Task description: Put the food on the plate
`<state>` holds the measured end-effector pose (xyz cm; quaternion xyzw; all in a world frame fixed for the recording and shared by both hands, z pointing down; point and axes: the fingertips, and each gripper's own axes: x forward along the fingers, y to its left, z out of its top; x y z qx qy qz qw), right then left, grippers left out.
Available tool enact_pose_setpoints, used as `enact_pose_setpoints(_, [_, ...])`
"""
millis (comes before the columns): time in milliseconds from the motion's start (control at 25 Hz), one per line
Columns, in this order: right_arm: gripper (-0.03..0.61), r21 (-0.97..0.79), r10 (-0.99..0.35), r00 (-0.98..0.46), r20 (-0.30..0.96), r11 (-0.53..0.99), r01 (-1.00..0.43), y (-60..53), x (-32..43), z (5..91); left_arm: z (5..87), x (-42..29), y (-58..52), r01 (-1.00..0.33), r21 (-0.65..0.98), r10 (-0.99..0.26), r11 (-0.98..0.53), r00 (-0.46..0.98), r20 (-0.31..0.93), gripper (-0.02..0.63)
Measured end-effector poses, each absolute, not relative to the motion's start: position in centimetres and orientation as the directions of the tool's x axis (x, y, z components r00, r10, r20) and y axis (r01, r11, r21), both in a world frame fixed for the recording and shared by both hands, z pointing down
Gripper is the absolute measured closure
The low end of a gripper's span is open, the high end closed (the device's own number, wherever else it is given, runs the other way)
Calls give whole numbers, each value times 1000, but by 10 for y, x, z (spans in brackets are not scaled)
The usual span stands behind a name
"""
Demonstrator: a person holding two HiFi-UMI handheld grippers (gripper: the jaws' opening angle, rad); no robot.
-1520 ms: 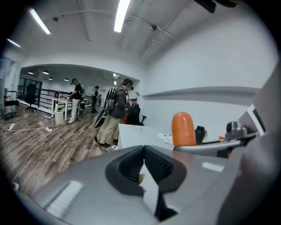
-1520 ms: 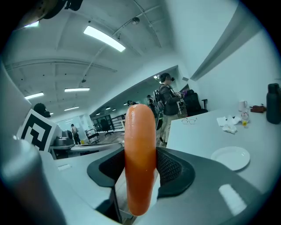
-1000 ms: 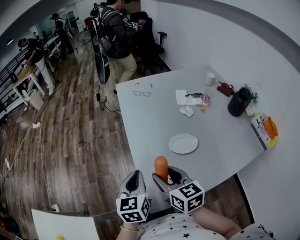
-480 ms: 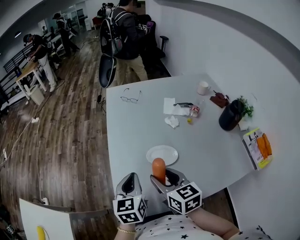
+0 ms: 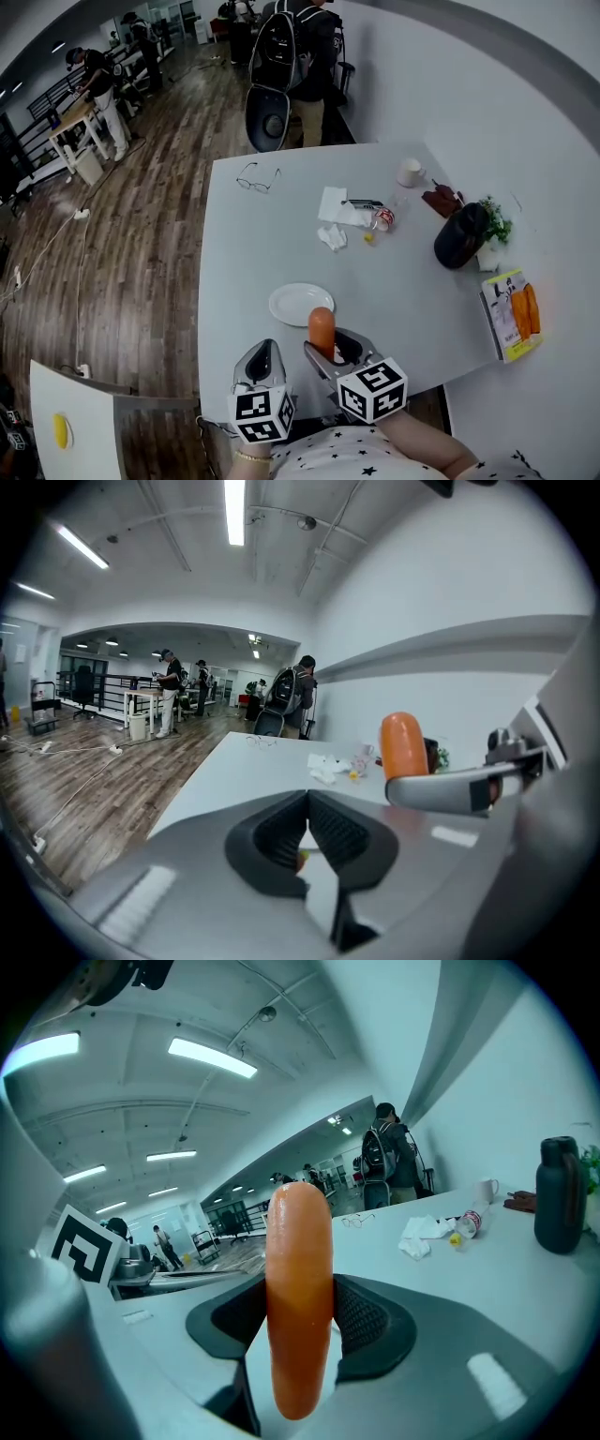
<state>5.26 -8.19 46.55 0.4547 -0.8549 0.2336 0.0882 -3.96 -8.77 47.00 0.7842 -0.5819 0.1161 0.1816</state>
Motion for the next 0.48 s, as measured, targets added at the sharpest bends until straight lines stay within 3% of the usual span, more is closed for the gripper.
enact_pose_setpoints(480, [362, -313, -670, -641, 375, 559, -768, -77, 79, 471, 469, -11, -70, -970, 140, -890, -199, 239, 387, 606])
